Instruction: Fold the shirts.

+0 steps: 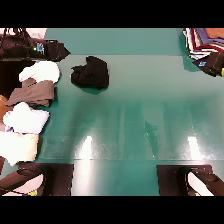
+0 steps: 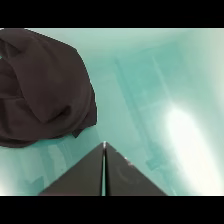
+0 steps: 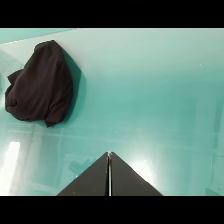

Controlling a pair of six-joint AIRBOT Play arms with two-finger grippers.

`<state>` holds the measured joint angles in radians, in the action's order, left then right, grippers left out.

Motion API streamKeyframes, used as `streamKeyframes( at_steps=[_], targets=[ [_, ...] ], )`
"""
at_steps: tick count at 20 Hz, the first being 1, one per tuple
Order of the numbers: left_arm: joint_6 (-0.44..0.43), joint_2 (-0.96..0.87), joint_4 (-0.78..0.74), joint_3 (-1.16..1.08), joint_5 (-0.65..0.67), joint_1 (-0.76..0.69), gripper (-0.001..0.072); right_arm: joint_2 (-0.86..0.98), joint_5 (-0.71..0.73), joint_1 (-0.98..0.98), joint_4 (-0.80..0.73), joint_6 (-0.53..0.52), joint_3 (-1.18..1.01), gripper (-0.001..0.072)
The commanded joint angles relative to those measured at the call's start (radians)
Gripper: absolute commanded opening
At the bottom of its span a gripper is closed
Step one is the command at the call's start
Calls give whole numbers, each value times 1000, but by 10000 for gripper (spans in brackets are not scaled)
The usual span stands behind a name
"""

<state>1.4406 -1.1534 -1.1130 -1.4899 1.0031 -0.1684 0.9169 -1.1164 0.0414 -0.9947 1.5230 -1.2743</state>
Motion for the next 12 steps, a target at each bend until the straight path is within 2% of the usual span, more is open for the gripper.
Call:
streamKeyframes(
  at_steps=[1,5,6,7,12],
  targets=[
    [1,-1,0,0,-1,0,26,0,-1,1,1,0,0,15],
    [-4,-5,22,1,-84,0,41,1,0,1,1,0,0,16],
    [-21,-14,17,1,-109,0,328,1,2,1,1,0,0,16],
    [-25,-36,16,2,-140,0,566,1,21,1,1,0,0,16],
    [2,-306,31,1,-160,0,569,1,37,1,1,0,0,16]
  ],
)
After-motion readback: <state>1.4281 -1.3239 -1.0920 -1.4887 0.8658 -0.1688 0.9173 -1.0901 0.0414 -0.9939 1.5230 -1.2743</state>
